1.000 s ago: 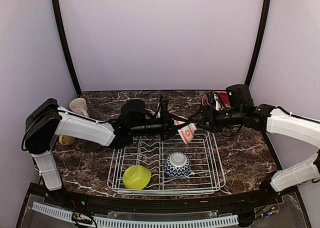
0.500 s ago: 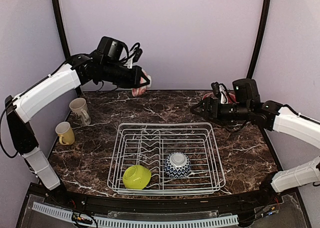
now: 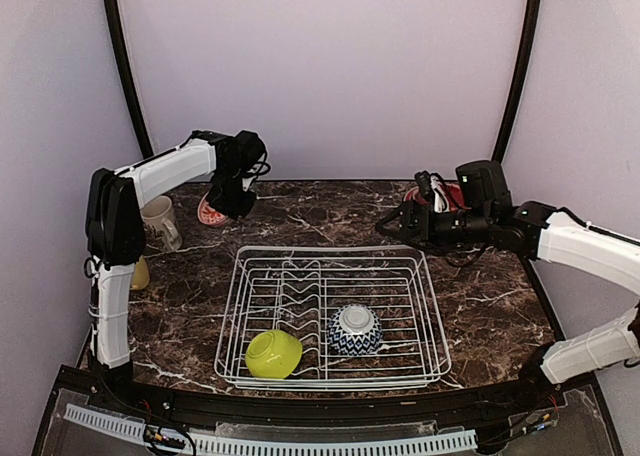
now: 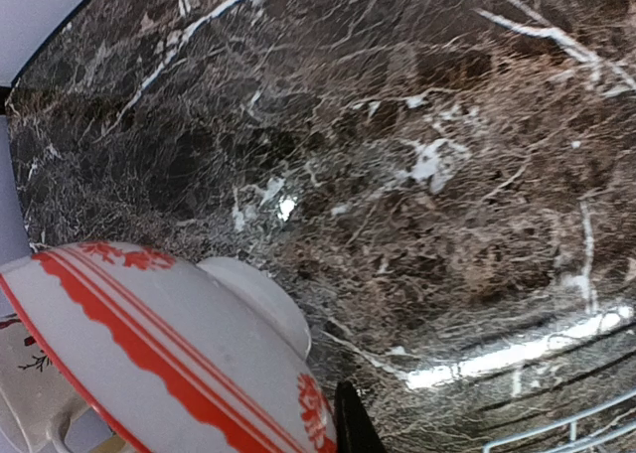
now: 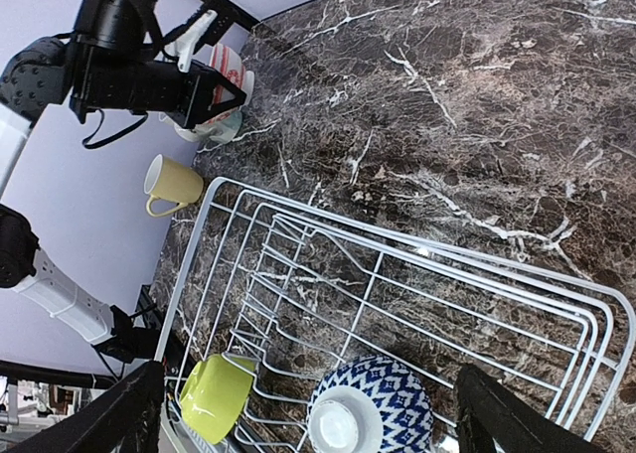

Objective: Unload the mixed dishes from the dish rack
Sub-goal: Place the bowl at the corner of the board.

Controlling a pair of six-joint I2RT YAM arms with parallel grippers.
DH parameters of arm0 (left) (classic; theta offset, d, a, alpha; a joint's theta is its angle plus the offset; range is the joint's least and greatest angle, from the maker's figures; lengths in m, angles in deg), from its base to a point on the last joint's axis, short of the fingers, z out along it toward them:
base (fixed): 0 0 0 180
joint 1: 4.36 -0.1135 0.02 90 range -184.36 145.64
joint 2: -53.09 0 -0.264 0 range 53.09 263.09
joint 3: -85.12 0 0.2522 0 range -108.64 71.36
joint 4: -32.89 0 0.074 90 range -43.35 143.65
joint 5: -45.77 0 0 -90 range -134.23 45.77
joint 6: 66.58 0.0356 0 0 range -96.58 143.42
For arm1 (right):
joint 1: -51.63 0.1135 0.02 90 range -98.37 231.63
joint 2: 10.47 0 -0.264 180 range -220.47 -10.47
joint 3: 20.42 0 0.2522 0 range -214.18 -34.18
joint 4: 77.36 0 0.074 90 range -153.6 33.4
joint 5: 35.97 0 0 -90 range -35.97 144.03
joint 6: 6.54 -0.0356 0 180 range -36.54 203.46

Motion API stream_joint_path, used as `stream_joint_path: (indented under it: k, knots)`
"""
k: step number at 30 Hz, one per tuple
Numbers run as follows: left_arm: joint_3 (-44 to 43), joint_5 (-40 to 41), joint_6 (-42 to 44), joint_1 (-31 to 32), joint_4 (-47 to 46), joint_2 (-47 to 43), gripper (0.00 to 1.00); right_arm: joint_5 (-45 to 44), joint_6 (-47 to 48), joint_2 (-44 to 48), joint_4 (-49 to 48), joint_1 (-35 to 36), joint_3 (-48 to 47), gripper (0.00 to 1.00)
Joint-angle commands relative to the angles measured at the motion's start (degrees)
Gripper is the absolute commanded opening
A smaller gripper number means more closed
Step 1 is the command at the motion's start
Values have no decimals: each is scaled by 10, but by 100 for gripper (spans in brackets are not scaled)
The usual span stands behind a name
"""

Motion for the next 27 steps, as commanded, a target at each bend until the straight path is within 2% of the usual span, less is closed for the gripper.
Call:
stream_joint_path:
  k: [1,6,11,17,23,27]
  knots:
    - [-16,30,16,-18,24,-13,1,15,2,-16,-8,-3,-5,99]
    - [-4,8,9,-32,21,26,1,41,1,-56,-11,1,-33,99]
    - [22,0,7,-47,9,44,1,53,43,-100,14,25,-79,99]
    - [45,3,5,-51,1,47,2,75,159,-191,136,91,-189,99]
    - [59,13,7,-54,1,50,12,43,279,-269,228,173,-279,99]
    - [64,20,5,-56,3,50,24,75,297,-297,253,193,-315,99]
